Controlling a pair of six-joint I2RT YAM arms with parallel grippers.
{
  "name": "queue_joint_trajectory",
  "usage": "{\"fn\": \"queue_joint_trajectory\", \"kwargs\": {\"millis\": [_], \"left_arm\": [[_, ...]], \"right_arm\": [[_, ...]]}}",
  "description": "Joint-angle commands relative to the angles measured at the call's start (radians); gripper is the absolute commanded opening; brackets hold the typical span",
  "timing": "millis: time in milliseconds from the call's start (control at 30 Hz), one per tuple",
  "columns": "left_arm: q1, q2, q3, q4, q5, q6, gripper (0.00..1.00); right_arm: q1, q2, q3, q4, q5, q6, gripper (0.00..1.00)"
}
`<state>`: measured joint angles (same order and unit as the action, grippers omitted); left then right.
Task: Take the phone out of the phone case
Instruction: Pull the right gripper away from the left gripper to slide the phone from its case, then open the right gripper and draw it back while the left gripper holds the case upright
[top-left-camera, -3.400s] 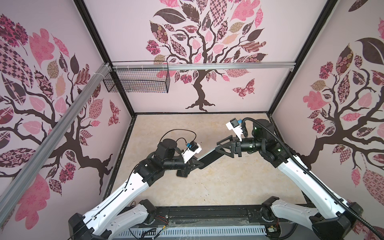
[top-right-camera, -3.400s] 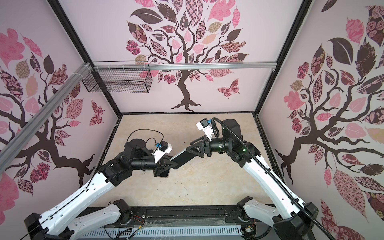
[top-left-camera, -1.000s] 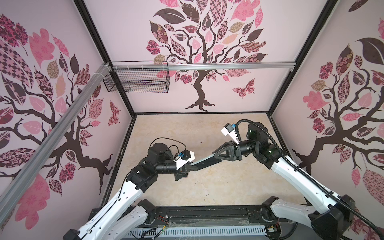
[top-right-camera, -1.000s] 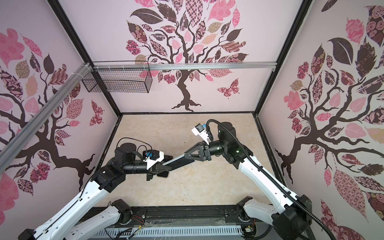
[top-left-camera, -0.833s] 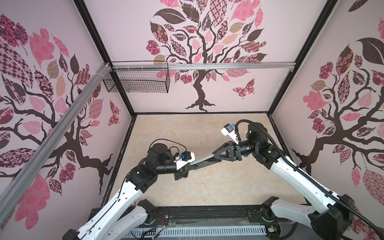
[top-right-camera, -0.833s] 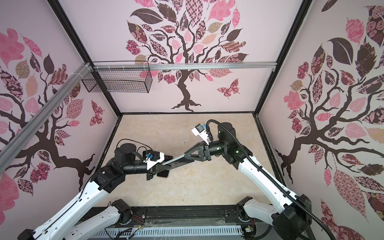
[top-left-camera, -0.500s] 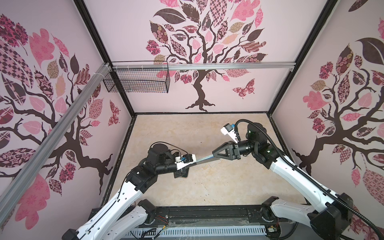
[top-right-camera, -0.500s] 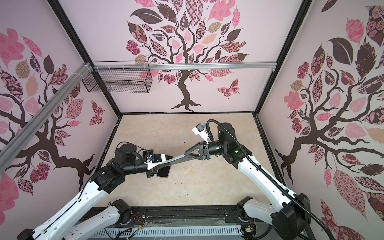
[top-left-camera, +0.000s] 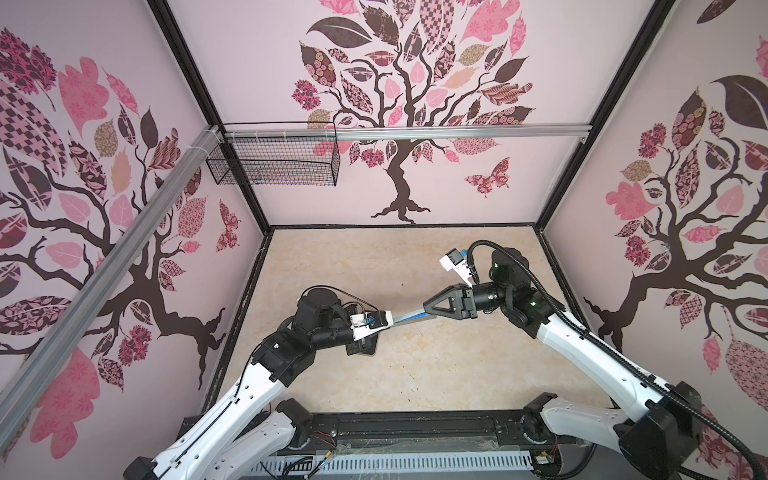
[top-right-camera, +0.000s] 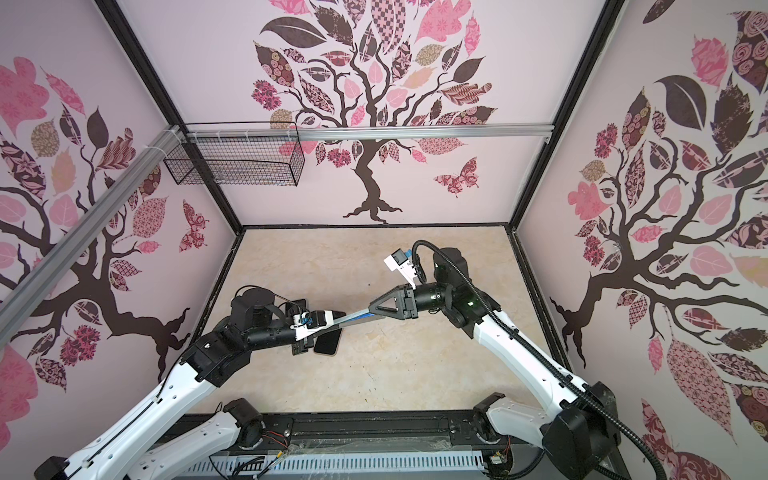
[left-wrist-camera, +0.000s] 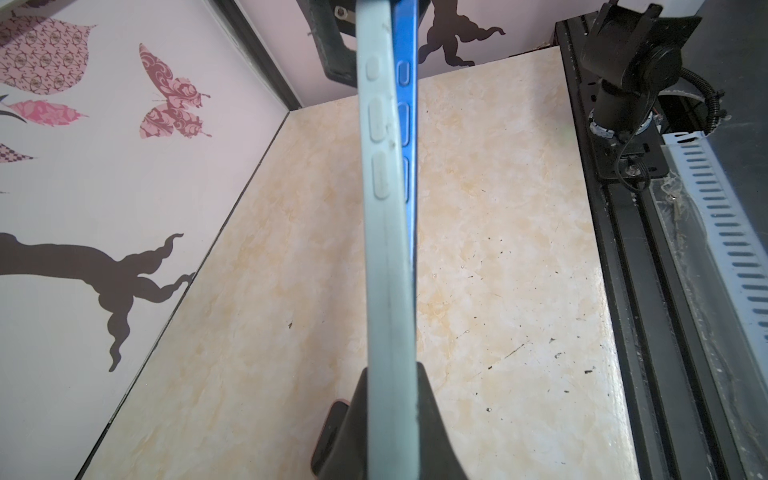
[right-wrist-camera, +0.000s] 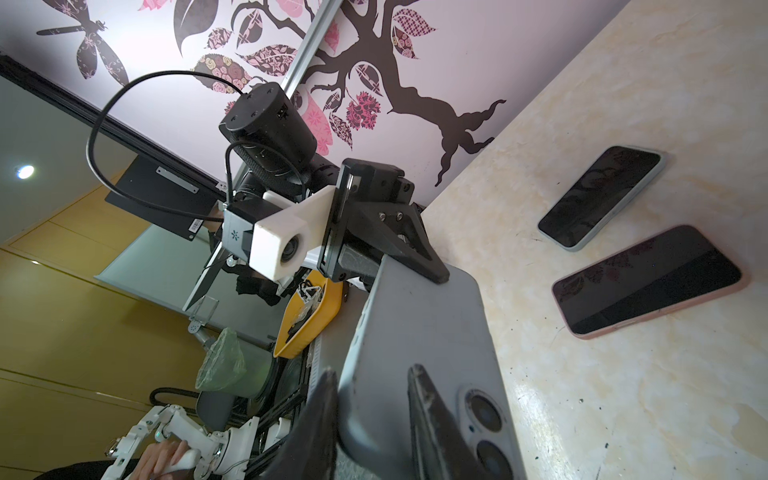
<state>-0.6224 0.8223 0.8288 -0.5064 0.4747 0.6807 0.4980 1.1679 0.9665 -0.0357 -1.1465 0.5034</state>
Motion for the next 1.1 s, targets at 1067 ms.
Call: {"fn": "queue_joint_trajectory", "kwargs": {"millis": [1067], "left_arm": [[-0.016,-0.117,-0.046,0.477,0.306,-0.311,0.0]], "right_arm": [[0.002,-0.024,-0.095,0.153,0.056,-0.232,0.25]]}}
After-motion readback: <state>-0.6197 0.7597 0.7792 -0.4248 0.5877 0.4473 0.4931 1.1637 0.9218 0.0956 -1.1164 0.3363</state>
